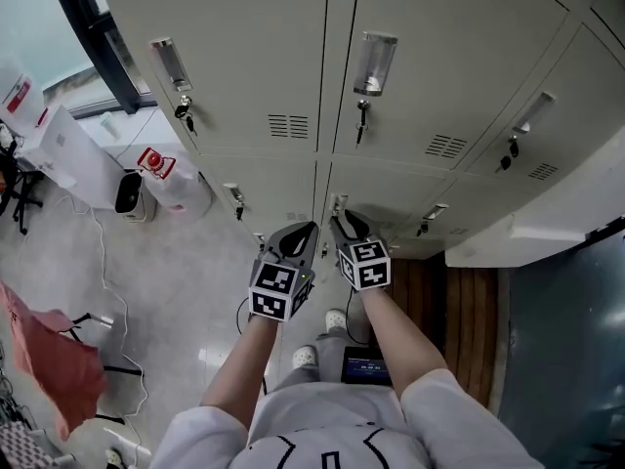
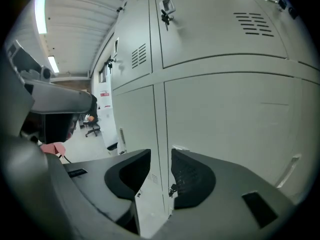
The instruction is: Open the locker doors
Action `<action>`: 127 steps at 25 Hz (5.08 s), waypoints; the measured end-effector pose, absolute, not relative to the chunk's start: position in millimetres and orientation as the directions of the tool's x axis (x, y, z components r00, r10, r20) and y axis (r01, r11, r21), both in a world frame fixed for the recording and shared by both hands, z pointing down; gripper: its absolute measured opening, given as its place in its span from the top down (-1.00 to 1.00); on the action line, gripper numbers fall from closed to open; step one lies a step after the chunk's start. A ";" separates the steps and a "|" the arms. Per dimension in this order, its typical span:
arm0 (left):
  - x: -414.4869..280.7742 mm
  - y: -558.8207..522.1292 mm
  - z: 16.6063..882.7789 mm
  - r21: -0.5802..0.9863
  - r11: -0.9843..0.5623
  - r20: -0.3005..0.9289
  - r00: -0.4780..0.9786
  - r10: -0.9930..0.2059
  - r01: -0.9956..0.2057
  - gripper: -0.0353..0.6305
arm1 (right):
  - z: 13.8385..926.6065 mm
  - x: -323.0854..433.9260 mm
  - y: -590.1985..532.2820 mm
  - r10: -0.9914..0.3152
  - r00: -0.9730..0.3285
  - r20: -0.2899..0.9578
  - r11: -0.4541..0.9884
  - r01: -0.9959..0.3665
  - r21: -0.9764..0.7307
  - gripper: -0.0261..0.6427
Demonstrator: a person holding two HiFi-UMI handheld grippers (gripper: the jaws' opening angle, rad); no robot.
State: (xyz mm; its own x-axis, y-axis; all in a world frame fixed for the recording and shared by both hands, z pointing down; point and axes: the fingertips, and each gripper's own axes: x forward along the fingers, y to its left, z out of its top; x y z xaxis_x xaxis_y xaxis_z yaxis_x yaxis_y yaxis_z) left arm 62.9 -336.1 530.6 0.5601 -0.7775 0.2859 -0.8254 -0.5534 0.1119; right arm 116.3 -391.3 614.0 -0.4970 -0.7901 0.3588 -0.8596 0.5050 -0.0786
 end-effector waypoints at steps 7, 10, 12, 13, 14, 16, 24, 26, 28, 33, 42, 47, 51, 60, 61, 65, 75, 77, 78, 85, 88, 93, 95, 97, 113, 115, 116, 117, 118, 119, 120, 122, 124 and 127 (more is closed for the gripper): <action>57.6 -342.9 533.8 0.123 -0.543 0.331 0.551 -0.766 -0.830 0.84 | 659.9 108.7 -429.8 -0.761 -0.444 0.473 0.451 -0.886 -0.107 0.60; 45.9 -346.2 539.0 0.126 -0.518 0.350 0.526 -0.775 -0.846 0.84 | 674.0 103.1 -438.0 -0.740 -0.440 0.508 0.457 -0.884 -0.101 0.59; 38.7 -349.9 543.2 0.127 -0.499 0.363 0.508 -0.781 -0.857 0.84 | 680.4 103.7 -444.0 -0.740 -0.420 0.525 0.445 -0.891 -0.085 0.59; 36.2 -351.2 544.7 0.127 -0.494 0.369 0.503 -0.781 -0.860 0.84 | 682.4 104.5 -447.2 -0.744 -0.409 0.529 0.438 -0.896 -0.076 0.59; 34.6 -351.8 545.6 0.127 -0.493 0.373 0.502 -0.781 -0.861 0.84 | 683.2 105.0 -450.4 -0.749 -0.400 0.529 0.432 -0.899 -0.069 0.59; 33.3 -351.3 546.9 0.130 -0.493 0.375 0.503 -0.779 -0.860 0.84 | 682.1 103.1 -455.8 -0.755 -0.399 0.521 0.431 -0.900 -0.064 0.58; 38.1 -342.8 551.4 0.132 -0.505 0.377 0.514 -0.771 -0.853 0.84 | 678.7 96.8 -451.2 -0.764 -0.411 0.497 0.419 -0.902 -0.102 0.54; 39.8 -337.8 553.5 0.131 -0.512 0.381 0.520 -0.765 -0.849 0.84 | 679.3 96.6 -444.2 -0.760 -0.414 0.501 0.418 -0.902 -0.111 0.54; 40.8 -333.1 555.1 0.131 -0.516 0.385 0.523 -0.761 -0.847 0.84 | 679.5 96.9 -436.9 -0.760 -0.411 0.504 0.408 -0.905 -0.122 0.53; 43.1 -322.0 552.5 0.120 -0.535 0.383 0.536 -0.752 -0.836 0.84 | 680.0 99.6 -419.1 -0.770 -0.384 0.510 0.365 -0.920 -0.142 0.53; 36.0 -301.7 551.0 0.122 -0.542 0.378 0.544 -0.749 -0.832 0.84 | 681.5 111.2 -392.1 -0.780 -0.313 0.541 0.309 -0.946 -0.102 0.56; 36.9 -292.2 554.5 0.131 -0.551 0.378 0.555 -0.741 -0.824 0.84 | 681.7 119.1 -373.1 -0.770 -0.315 0.555 0.328 -0.941 -0.079 0.61; 43.8 -284.1 554.0 0.134 -0.575 0.372 0.579 -0.725 -0.807 0.84 | 681.6 124.2 -358.3 -0.761 -0.314 0.568 0.336 -0.939 -0.068 0.59; 73.9 -276.5 542.0 0.124 -0.642 0.355 0.638 -0.683 -0.757 0.84 | 684.5 145.3 -318.6 -0.710 -0.324 0.625 0.415 -0.910 -0.001 0.54; 78.5 -276.0 541.2 0.123 -0.649 0.355 0.644 -0.678 -0.751 0.84 | 683.1 147.5 -314.5 -0.703 -0.330 0.630 0.436 -0.900 0.015 0.54; 98.0 -274.7 541.3 0.128 -0.667 0.358 0.661 -0.660 -0.734 0.84 | 678.8 156.1 -296.4 -0.671 -0.356 0.651 0.494 -0.869 0.034 0.53; 146.4 -254.9 536.8 0.126 -0.704 0.369 0.691 -0.621 -0.699 0.84 | 686.2 207.2 -253.6 -0.631 -0.361 0.687 0.530 -0.847 0.041 0.53; 154.9 -250.8 535.4 0.124 -0.710 0.371 0.696 -0.615 -0.693 0.84 | 683.2 216.6 -244.3 -0.617 -0.362 0.698 0.542 -0.839 0.044 0.53; 159.4 -248.5 535.3 0.123 -0.714 0.374 0.699 -0.610 -0.689 0.84 | 681.9 221.6 -239.5 -0.611 -0.361 0.704 0.544 -0.838 0.042 0.53; 194.1 -237.8 529.8 0.104 -0.752 0.379 0.725 -0.575 -0.651 0.84 | 688.6 266.3 -220.6 -0.610 -0.351 0.710 0.513 -0.858 0.016 0.64; 202.9 -234.5 528.9 0.099 -0.760 0.388 0.728 -0.565 -0.642 0.84 | 689.8 281.4 -211.3 -0.596 -0.345 0.725 0.493 -0.870 -0.010 0.66; 213.2 -230.8 531.4 0.090 -0.765 0.400 0.726 -0.559 -0.638 0.84 | 688.8 304.7 -205.0 -0.588 -0.324 0.741 0.455 -0.890 -0.028 0.71; 216.0 -227.8 533.0 0.090 -0.766 0.409 0.725 -0.555 -0.637 0.84 | 689.5 312.5 -202.2 -0.587 -0.320 0.744 0.446 -0.894 -0.032 0.74; 217.9 -226.7 533.8 0.084 -0.766 0.416 0.721 -0.555 -0.638 0.84 | 689.7 320.1 -200.7 -0.588 -0.315 0.745 0.433 -0.901 -0.040 0.80; 225.4 -229.8 538.9 0.087 -0.704 0.427 0.664 -0.613 -0.705 0.84 | 687.3 366.6 -196.7 -0.634 -0.268 0.726 0.342 -0.939 -0.048 0.83; 226.7 -231.2 540.8 0.082 -0.698 0.425 0.658 -0.621 -0.712 0.84 | 685.8 368.0 -195.3 -0.618 -0.282 0.734 0.352 -0.934 -0.063 0.83; 227.6 -231.8 542.2 0.081 -0.696 0.426 0.656 -0.623 -0.714 0.84 | 684.9 367.6 -194.3 -0.606 -0.287 0.742 0.365 -0.929 -0.061 0.83; 228.6 -231.8 544.0 0.080 -0.695 0.430 0.654 -0.623 -0.714 0.84 | 683.5 366.5 -192.9 -0.593 -0.291 0.751 0.382 -0.922 -0.056 0.84; 229.6 -231.3 546.2 0.080 -0.695 0.435 0.653 -0.621 -0.714 0.84 | 681.9 364.9 -190.9 -0.581 -0.293 0.759 0.400 -0.915 -0.047 0.89; 230.7 -230.5 548.5 0.079 -0.696 0.440 0.652 -0.618 -0.714 0.84 | 680.4 362.7 -188.2 -0.569 -0.296 0.768 0.420 -0.907 -0.038 0.89; 231.7 -230.0 550.3 0.078 -0.697 0.444 0.651 -0.616 -0.713 0.84 | 678.8 359.8 -185.5 -0.555 -0.300 0.776 0.443 -0.896 -0.029 0.89; 232.7 -231.0 551.7 0.075 -0.697 0.446 0.649 -0.616 -0.713 0.84 | 675.1 351.7 -180.8 -0.524 -0.317 0.791 0.498 -0.867 -0.017 0.89; 232.1 -232.8 551.5 0.075 -0.695 0.443 0.649 -0.619 -0.715 0.84 | 671.2 340.1 -176.2 -0.481 -0.351 0.804 0.560 -0.828 -0.026 0.89; 228.5 -234.1 552.8 0.078 -0.692 0.440 0.648 -0.622 -0.718 0.84 | 667.9 320.0 -167.7 -0.405 -0.401 0.822 0.642 -0.764 -0.057 0.89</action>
State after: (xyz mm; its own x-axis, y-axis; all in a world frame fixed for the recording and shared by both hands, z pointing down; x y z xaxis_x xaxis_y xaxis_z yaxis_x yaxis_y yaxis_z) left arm 228.5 -234.1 552.8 0.6475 -0.6221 0.4401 -0.7176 -0.6921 0.0775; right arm 320.0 -167.7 667.9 -0.4013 -0.4050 0.8215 -0.7644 0.6422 -0.0568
